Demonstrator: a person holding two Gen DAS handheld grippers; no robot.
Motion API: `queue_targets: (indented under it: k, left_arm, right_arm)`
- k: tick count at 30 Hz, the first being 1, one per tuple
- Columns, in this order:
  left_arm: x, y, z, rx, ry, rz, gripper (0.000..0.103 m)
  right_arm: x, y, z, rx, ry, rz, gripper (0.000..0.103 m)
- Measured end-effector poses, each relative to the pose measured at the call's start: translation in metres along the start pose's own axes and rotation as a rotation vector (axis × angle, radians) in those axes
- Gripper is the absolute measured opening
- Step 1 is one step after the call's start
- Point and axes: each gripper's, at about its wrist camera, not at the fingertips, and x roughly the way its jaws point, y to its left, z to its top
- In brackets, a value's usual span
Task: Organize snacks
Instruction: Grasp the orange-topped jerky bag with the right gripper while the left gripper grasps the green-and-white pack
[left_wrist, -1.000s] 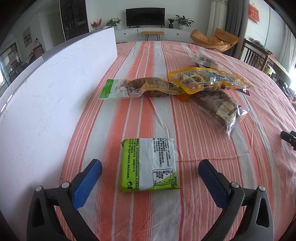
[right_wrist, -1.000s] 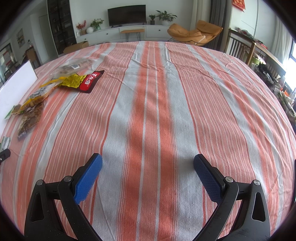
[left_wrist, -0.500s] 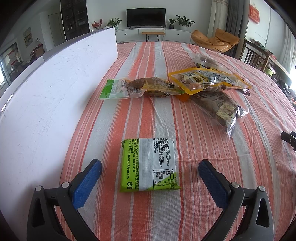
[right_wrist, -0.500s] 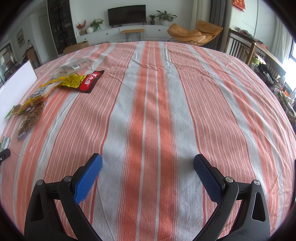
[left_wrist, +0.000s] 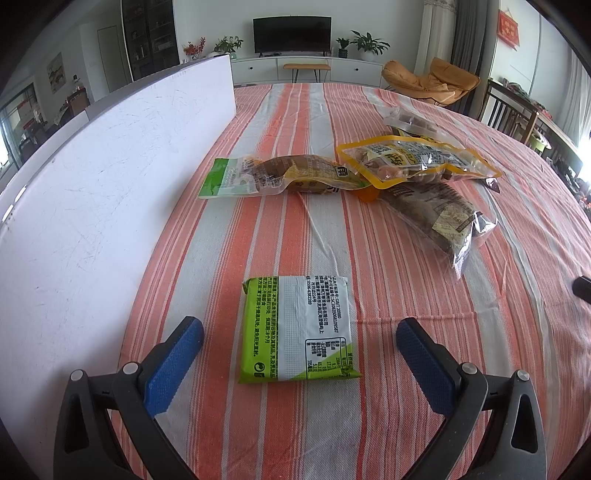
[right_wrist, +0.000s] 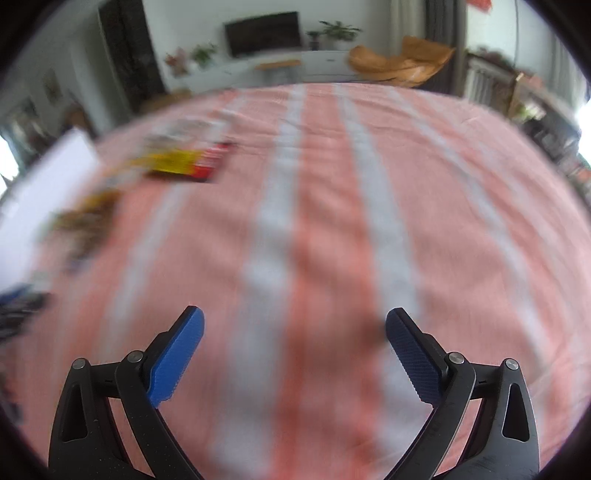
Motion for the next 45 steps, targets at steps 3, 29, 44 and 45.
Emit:
queue_targets:
  k: [3, 29, 44, 45]
  left_arm:
    - [0.0, 0.0, 0.0, 0.0, 0.0, 0.0, 0.103]
    - [0.002, 0.0, 0.006, 0.008, 0.009, -0.01, 0.103]
    - [0.002, -0.016, 0.018, 0.056, 0.066, -0.036, 0.075]
    - [0.001, -0.015, 0.019, 0.054, 0.053, -0.03, 0.048]
  right_arm:
    - [0.003, 0.044, 0.005, -0.068, 0.04, 0.18, 0.1]
    - [0.003, 0.098, -0.012, -0.258, 0.165, 0.184, 0.078]
    - [0.017, 0.087, -0.002, -0.303, 0.26, 0.111, 0.093]
    - [0.018, 0.091, -0.002, -0.322, 0.269, 0.101, 0.091]
